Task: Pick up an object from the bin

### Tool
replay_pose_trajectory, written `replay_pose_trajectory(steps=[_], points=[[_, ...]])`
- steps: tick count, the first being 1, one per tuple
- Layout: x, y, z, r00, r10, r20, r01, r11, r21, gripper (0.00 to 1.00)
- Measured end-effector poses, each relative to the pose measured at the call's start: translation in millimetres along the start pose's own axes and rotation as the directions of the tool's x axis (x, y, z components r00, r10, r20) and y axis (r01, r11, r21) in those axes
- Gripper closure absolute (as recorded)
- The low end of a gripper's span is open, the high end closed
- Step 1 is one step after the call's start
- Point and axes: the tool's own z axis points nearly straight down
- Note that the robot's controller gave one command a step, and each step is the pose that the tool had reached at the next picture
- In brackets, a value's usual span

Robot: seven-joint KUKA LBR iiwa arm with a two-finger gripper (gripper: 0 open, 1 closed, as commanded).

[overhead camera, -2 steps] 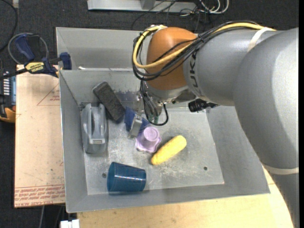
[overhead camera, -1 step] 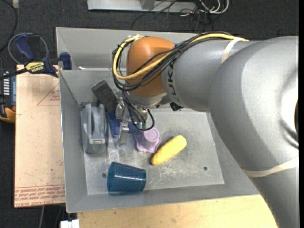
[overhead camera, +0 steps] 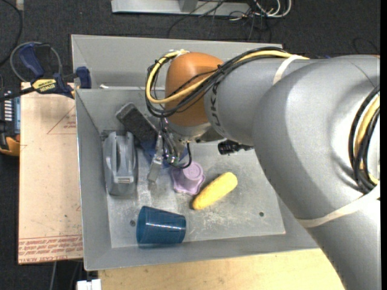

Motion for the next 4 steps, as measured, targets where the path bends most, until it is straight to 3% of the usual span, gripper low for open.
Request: replay_pose_trajectory(steps=[1,2,3,4], points=[[6.1,-5.0,-6.0,0.996,-0.087,0.008,0.087,0.996,0.003,1.00],[6.0,-5.0,-6.7,0.996,-0.087,0.008,0.087,0.996,0.002,1.00],[3.8,-5.2,-24.9,0.996,-0.086,0.014,0.086,0.996,0.001,1.00],[5.8,-5.5,-43.2,0.996,-0.086,0.010,0.086,0.996,0.002,1.00]])
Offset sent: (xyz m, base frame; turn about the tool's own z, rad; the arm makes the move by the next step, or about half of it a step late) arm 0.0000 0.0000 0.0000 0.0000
